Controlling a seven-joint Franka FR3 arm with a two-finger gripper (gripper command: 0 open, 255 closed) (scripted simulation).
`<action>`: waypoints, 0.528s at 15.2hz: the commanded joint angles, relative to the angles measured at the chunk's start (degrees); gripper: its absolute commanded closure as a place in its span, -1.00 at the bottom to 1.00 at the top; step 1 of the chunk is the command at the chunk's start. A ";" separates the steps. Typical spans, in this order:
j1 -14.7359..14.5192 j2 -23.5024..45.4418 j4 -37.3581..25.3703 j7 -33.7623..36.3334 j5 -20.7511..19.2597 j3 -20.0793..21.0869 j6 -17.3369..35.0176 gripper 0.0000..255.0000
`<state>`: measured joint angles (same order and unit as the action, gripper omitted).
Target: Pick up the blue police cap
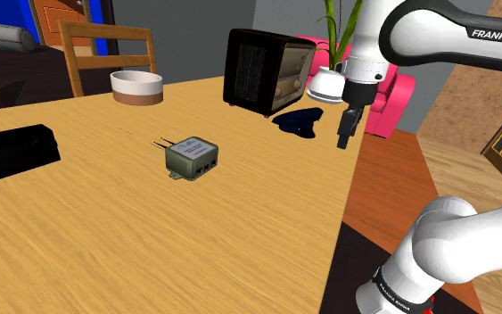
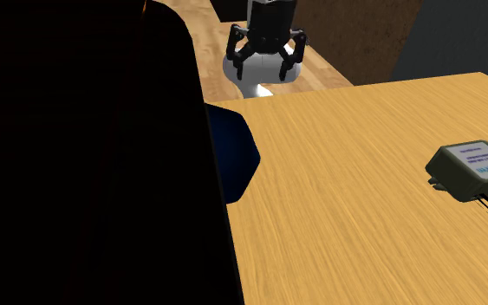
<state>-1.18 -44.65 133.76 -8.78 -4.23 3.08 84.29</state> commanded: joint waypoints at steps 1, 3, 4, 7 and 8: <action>0.00 0.00 0.00 0.00 0.00 0.00 0.00 -1.00; 1.24 1.17 -0.12 1.51 2.77 -2.72 5.11 -1.00; 1.77 1.74 -0.13 2.15 4.22 -4.09 7.67 -1.00; 3.06 3.41 0.08 3.53 8.90 -8.26 15.41 -1.00; 3.37 3.96 0.22 3.82 10.58 -9.66 18.00 -1.00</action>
<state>1.88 -40.82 133.16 -5.62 4.46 -5.39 99.08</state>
